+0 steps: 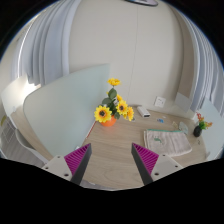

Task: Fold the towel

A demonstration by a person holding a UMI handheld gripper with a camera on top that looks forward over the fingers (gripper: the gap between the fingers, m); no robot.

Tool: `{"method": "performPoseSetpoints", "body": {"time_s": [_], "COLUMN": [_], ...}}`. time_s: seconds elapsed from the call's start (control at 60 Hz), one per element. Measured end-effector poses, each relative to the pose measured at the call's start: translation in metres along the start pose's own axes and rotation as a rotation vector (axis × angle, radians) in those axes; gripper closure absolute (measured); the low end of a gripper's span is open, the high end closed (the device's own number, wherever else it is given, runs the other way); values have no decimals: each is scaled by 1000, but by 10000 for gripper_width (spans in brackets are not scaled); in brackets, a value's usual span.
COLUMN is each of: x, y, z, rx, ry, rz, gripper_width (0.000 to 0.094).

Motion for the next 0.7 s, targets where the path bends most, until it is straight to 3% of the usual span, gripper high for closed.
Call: {"method": "performPoseSetpoints", "body": {"time_s": [0.433,0.7], "x": [132,172], "y": [37,63], "z": [51,115], "rx": [-27,-32], "ry": [189,183], "rz": [45,28], "gripper_width": [86,86]}}
Point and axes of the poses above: the point between the fingertips, and its own axes, seen from behind it with the camera up: x to the right, y down, z forward, the way the camera looks, the point moved 3 cm from there along -z, backward, against the way the camera looks, and after that the axes turned 7 degrees about x, right-handed, at the moved point
